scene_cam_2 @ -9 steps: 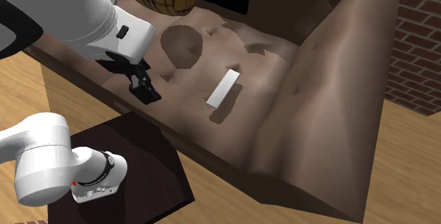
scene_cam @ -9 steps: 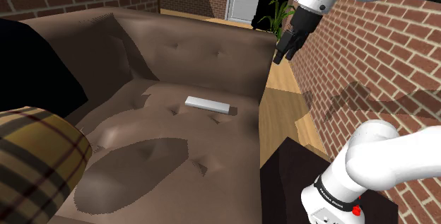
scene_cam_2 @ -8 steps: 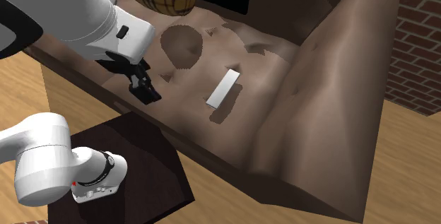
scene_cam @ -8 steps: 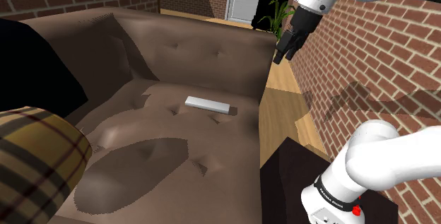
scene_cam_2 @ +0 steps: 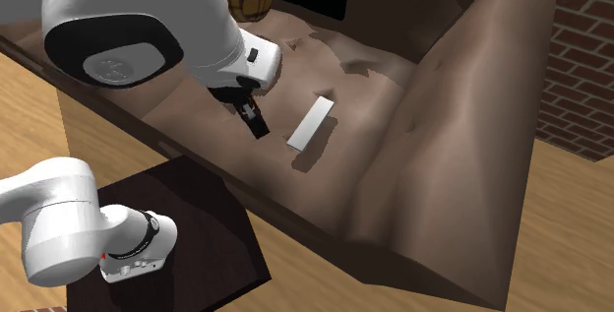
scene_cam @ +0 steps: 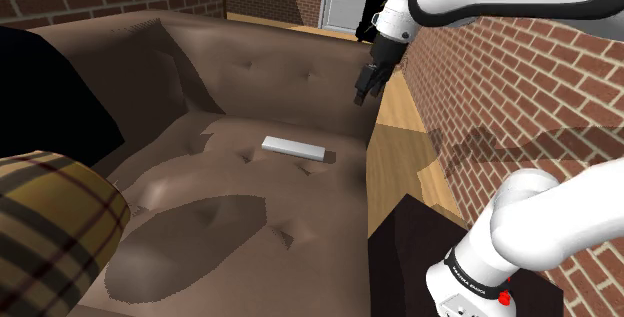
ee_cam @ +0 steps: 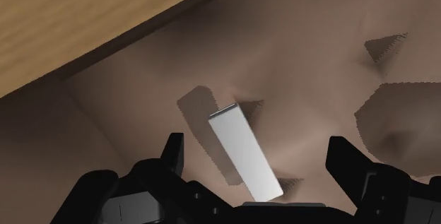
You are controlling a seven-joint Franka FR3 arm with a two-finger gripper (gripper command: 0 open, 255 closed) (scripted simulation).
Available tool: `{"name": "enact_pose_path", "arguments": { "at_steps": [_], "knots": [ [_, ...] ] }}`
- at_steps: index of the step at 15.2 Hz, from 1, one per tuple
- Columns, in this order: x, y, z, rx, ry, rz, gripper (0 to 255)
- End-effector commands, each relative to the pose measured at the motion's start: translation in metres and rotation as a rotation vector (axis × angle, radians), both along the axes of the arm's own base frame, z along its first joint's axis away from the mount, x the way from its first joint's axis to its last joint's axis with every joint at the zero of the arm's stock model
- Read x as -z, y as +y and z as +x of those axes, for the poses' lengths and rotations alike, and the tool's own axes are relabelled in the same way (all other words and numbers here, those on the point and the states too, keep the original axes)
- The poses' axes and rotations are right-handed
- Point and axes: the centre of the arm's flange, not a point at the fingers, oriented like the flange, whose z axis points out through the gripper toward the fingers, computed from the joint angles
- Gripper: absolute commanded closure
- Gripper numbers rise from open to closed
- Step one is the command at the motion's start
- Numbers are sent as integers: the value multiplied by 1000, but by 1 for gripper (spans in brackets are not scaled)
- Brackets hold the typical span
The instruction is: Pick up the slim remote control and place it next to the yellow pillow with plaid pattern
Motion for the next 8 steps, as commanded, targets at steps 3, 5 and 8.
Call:
{"name": "enact_pose_path", "arguments": {
  "at_steps": [3,5,8],
  "knots": [
    [35,10,40,-61,20,-12,0],
    [53,16,60,-91,31,-18,0],
    [81,25,90,-136,46,-27,0]
  ]
}}
